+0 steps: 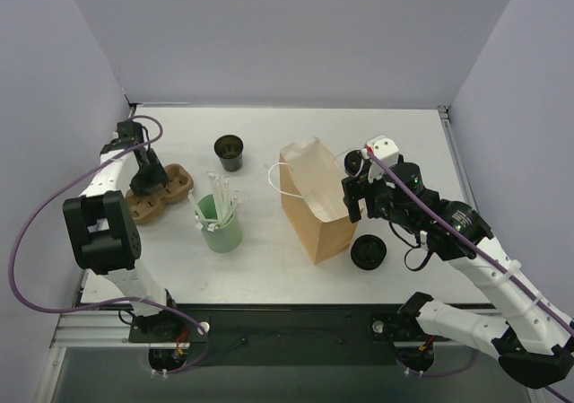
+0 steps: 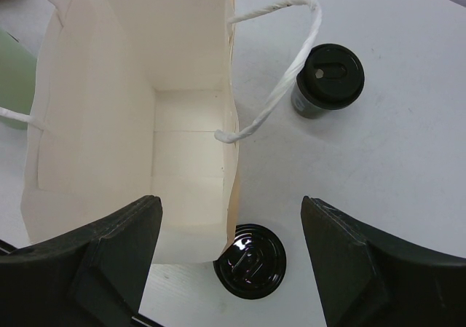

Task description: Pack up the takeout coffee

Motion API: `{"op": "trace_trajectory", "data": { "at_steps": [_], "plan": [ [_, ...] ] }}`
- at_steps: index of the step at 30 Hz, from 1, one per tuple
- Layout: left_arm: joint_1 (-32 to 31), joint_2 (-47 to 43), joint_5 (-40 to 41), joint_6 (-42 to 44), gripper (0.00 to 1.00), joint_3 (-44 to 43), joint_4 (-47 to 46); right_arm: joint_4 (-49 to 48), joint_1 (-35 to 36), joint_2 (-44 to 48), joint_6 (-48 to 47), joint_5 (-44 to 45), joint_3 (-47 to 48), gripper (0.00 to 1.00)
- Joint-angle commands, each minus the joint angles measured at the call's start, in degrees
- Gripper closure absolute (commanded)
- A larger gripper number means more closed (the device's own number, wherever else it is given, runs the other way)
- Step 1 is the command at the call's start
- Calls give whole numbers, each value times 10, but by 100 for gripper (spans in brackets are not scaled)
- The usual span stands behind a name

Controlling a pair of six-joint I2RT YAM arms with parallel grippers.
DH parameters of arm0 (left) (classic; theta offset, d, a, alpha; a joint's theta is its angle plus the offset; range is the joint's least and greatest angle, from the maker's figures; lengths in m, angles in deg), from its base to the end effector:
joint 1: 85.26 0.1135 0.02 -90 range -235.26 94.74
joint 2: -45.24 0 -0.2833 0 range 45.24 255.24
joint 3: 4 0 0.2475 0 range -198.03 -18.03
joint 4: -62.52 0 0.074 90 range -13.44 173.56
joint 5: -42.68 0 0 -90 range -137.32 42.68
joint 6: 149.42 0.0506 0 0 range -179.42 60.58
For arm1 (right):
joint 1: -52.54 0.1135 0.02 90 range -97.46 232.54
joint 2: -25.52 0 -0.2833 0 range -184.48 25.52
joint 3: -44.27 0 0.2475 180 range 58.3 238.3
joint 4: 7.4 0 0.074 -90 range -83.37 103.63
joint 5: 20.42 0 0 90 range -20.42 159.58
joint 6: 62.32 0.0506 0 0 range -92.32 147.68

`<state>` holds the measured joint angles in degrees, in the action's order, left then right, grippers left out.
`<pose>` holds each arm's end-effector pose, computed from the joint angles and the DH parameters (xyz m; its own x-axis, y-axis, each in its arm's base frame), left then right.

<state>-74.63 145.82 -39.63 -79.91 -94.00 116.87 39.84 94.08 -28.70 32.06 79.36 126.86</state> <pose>0.3603 0.0745 0.2341 -0.7504 -0.4938 -0.4393 -0.5351 0.8441 -0.0348 0.1474 0.1191 0.4209 -0.2821 -0.1494 -0.9477 -0.5132 0.8581 0.0175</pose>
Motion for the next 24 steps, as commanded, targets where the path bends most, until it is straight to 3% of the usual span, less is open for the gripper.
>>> {"op": "trace_trajectory", "data": {
  "at_steps": [1, 12, 24],
  "plan": [
    [-1, 9, 10, -5, 38, -24, 6, -6, -5, 0, -5, 19, 4, 21],
    [-3, 9, 13, -6, 46, -27, 11, -6, -5, 5, -7, 25, 2, 21],
    [-8, -10, 38, 5, 47, -60, 43, -5, -4, 6, -7, 28, -3, 21]
  ]
}}
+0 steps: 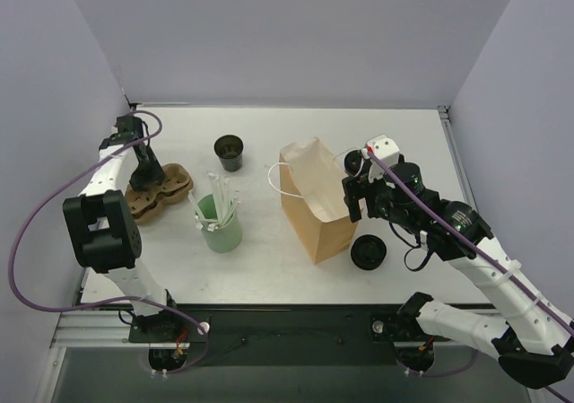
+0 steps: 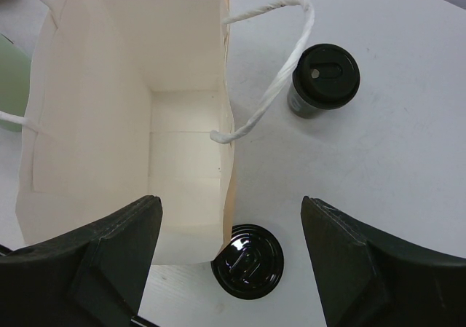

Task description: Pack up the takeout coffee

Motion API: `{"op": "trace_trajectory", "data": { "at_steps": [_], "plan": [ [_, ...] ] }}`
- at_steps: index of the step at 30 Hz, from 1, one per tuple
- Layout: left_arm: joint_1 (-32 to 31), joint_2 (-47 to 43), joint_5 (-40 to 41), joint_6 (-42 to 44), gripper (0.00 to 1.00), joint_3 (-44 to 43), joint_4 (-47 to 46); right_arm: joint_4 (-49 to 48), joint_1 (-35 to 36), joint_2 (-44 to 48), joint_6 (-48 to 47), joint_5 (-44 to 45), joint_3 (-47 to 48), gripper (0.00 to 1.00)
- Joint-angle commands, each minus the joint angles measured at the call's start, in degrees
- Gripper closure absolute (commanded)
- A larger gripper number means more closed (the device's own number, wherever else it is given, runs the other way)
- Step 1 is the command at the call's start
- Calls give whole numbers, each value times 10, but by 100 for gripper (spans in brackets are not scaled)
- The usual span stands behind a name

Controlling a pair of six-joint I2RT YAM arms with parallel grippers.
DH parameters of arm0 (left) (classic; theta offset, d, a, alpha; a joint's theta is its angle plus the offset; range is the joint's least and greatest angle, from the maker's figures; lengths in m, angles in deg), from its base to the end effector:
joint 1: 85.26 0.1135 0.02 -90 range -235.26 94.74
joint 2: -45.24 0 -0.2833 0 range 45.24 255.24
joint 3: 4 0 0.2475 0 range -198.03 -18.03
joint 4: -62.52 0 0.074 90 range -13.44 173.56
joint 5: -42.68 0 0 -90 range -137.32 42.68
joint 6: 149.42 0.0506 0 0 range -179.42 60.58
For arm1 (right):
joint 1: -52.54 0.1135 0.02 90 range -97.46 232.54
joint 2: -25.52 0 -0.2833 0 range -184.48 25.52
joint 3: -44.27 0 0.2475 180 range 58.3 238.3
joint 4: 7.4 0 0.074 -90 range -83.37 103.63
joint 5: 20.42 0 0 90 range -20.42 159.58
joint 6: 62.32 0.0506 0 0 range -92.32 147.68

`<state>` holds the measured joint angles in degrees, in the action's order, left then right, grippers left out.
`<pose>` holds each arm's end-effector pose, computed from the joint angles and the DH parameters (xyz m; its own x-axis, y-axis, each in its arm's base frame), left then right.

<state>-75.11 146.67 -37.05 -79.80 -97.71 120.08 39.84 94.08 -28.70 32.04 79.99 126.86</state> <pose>0.3657 0.0746 0.2455 -0.7522 -0.4828 -0.4484 -0.5427 0.8399 0.0062 0.1477 0.1187 0.4209 -0.2812 -0.1493 -0.9480 -0.5043 0.8634 0.0137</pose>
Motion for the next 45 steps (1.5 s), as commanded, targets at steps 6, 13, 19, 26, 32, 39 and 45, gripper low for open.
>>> {"op": "trace_trajectory", "data": {
  "at_steps": [6, 13, 19, 26, 32, 39, 45],
  "plan": [
    [-5, -46, 27, 7, 48, -21, 16, -5, -5, 4, -5, 19, -5, 21],
    [-6, -99, 32, 20, 48, -60, 50, -3, -4, 0, -12, 25, -5, 21],
    [-28, -156, -43, 66, 48, -145, 88, -3, -7, 3, 0, 42, 8, 21],
    [-198, -208, -124, 134, 48, -297, 158, 24, -4, 107, 87, -36, 39, 22],
    [-314, -225, -178, 120, 50, -372, 158, 60, -4, 178, 95, -36, 54, 22],
    [-465, -166, -180, 156, 52, -477, 175, 108, -4, 198, 101, -30, 83, 22],
    [-515, -115, -212, 183, 52, -495, 184, 129, -4, 207, 116, -29, 91, 22]
  ]
}}
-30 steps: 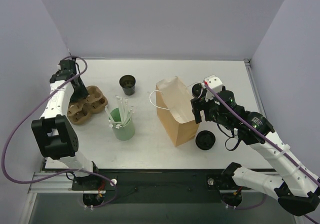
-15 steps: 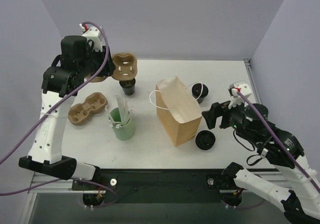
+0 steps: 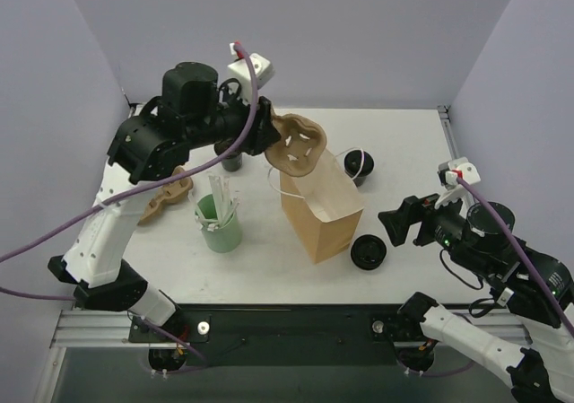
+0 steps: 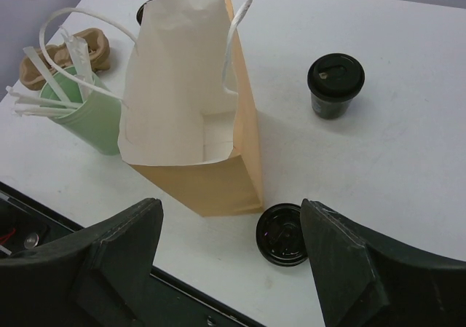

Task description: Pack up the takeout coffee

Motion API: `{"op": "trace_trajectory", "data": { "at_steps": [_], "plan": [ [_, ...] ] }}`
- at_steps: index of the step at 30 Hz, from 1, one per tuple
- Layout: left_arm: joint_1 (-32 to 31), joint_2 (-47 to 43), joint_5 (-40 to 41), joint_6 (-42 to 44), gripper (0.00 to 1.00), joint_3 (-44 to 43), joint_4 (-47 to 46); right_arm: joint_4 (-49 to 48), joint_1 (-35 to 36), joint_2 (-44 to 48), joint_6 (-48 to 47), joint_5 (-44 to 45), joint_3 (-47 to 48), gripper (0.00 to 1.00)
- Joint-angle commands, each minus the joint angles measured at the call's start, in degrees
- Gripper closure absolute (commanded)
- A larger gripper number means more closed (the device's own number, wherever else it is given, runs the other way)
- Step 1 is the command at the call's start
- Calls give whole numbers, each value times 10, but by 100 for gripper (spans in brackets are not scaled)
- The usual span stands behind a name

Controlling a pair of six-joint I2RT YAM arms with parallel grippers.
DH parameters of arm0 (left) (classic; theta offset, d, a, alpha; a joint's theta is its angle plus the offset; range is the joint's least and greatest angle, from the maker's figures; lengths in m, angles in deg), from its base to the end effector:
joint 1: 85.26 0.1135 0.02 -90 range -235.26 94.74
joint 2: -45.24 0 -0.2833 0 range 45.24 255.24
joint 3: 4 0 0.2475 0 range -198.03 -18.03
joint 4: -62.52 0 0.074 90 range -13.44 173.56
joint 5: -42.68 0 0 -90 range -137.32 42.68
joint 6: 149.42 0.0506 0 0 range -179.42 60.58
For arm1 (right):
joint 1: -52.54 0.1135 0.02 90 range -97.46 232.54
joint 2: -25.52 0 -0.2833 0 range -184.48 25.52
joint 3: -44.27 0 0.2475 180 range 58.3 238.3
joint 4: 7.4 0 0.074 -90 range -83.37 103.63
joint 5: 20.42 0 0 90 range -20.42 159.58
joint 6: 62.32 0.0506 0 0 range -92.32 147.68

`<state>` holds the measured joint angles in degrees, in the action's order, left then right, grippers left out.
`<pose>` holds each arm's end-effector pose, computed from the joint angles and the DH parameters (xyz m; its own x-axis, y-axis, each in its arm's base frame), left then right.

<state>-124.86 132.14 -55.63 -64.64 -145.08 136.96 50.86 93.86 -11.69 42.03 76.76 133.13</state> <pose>0.2002 -0.1751 0.5541 -0.3326 0.1583 -0.9297 0.7079 0.6933 -0.1352 0.0577 0.0423 0.4646 -0.2230 0.1314 -0.9659 -0.5229 0.8202 0.2323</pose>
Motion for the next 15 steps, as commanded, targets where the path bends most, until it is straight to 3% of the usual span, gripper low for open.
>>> {"op": "trace_trajectory", "data": {
  "at_steps": [1, 9, 15],
  "plan": [
    [-23, 43, -30, 35, 52, -24, 10, 21, -2, 42, 18, 6, 26, 22],
    [-62, 127, -97, 73, 52, -98, 9, 31, -3, 58, 12, 20, 8, 22],
    [-64, 131, -131, 81, 52, -72, -5, 31, -3, 50, 27, 54, 3, 22]
  ]
}}
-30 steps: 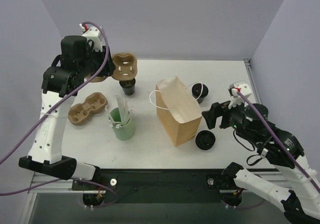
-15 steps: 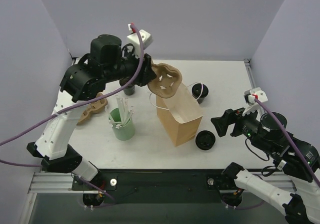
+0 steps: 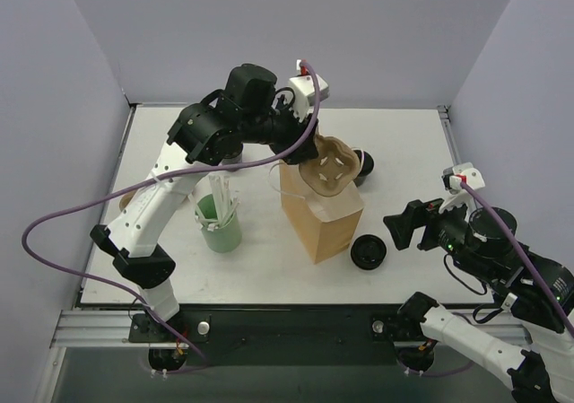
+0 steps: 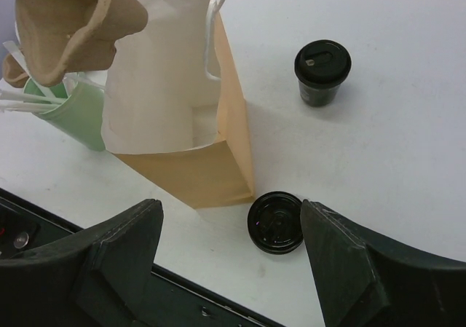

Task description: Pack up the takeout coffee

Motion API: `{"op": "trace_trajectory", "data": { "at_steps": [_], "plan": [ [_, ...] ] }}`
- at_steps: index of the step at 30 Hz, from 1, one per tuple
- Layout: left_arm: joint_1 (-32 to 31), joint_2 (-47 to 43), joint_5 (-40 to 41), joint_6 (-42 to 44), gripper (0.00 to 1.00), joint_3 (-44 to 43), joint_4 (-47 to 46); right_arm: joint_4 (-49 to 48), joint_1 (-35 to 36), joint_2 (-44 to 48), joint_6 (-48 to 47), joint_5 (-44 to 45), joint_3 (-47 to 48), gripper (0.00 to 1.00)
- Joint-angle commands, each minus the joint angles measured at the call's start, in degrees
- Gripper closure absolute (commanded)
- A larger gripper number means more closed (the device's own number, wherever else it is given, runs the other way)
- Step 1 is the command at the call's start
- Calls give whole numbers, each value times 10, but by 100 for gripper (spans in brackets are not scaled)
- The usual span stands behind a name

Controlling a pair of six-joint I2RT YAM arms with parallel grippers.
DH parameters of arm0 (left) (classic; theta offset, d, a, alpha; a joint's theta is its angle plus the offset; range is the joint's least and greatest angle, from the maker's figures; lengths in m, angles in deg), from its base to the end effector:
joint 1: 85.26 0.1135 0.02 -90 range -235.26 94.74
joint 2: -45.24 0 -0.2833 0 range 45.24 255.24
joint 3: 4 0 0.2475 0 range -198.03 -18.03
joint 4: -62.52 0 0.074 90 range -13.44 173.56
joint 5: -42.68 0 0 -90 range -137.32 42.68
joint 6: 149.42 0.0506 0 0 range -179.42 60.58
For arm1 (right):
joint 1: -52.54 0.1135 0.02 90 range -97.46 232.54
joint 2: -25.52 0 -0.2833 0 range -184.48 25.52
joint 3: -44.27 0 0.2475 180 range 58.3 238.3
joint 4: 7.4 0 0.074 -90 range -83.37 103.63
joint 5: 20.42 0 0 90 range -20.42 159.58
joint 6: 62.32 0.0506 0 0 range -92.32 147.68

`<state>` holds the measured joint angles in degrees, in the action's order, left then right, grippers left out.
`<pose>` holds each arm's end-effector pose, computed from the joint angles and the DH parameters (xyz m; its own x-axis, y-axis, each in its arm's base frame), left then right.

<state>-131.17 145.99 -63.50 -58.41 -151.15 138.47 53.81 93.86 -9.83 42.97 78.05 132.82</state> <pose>0.2335 -0.2613 0.5106 -0.3280 0.3629 -0.8722 0.8644 0.4878 -0.1221 0.0500 0.0340 0.4583 -0.2443 0.1325 -0.9606 -0.4967 0.8337 0.2413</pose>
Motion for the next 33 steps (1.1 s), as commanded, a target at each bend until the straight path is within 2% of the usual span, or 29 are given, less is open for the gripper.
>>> {"op": "trace_trajectory", "data": {
  "at_steps": [1, 8, 11, 13, 16, 21, 26, 33],
  "plan": [
    [-1, -7, -60, 20, 52, -8, -21, 0, -3, 29, 25, 50, 9, 22],
    [-2, -6, -56, 22, 53, 2, -21, -5, -3, 25, 67, 77, 5, 22],
    [-14, -18, -47, 5, 55, 12, -28, -16, -3, 21, 129, 78, 12, 23],
    [-26, -19, -29, -2, 55, 2, -16, -23, -3, 11, 159, 49, 34, 23],
    [-33, -11, -28, -8, 55, -17, 15, -23, -3, -23, 187, 50, 92, 23],
    [-35, -37, -29, -44, 55, 25, -10, -20, -3, -60, 213, 35, 156, 24],
    [-37, -42, -46, -41, 55, 95, -49, -23, -3, -32, 270, 65, 112, 25],
    [-39, -1, -68, -26, 59, 44, -61, 5, -3, 6, 355, 109, 56, 32]
  ]
}}
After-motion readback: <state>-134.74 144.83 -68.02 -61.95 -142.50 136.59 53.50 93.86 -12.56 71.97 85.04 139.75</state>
